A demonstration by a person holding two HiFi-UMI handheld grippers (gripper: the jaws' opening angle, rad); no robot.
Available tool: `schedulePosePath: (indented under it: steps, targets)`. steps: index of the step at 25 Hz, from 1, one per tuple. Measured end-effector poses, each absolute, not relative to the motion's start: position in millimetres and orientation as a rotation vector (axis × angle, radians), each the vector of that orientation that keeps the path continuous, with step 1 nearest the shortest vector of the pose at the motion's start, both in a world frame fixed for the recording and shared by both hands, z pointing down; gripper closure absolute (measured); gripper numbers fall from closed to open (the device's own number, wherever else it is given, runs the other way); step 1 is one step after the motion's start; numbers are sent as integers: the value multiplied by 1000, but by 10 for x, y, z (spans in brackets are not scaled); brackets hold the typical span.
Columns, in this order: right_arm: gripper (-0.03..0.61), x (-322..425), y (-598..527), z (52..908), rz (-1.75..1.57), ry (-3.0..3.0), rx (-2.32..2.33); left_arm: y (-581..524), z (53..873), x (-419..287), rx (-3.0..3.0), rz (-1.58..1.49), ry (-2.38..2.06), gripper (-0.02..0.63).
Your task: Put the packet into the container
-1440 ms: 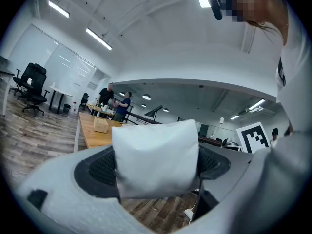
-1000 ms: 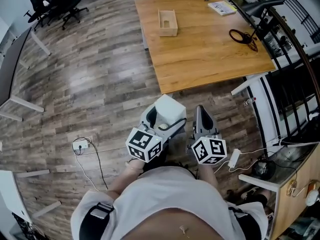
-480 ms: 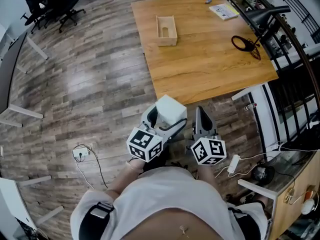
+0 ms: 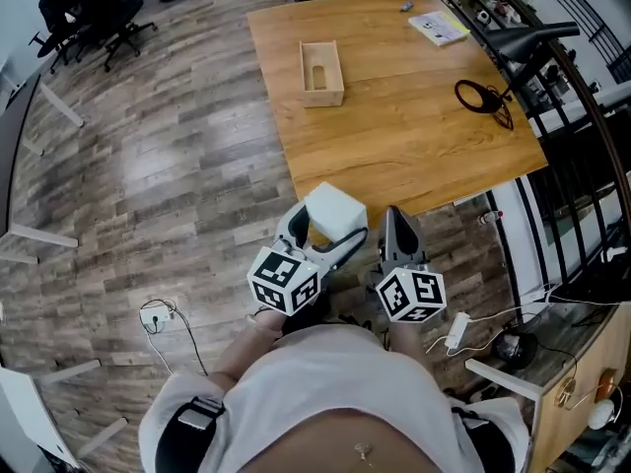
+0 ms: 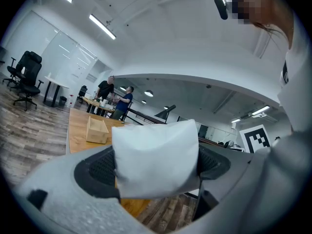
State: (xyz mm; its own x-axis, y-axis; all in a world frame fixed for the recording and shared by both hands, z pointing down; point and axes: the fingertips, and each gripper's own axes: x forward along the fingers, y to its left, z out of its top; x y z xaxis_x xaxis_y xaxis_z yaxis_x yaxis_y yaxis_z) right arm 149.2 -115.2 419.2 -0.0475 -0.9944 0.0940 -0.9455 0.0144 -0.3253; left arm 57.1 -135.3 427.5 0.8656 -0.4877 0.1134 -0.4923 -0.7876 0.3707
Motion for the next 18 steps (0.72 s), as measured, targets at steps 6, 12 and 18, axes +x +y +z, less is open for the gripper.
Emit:
schedulePosePath:
  steps: [6, 12, 18]
  targets:
    - [568, 1533, -1513, 4093, -407, 2137, -2020, -1690, 4238, 648, 2647, -1, -726, 130]
    - [568, 1589, -1755, 4026, -390, 2166, -1997, -1960, 4184, 699, 2642, -9, -741, 130]
    - [568, 1757, -2066, 3822, -362, 2186, -1980, -2235, 4126, 815, 2609, 37, -751, 130]
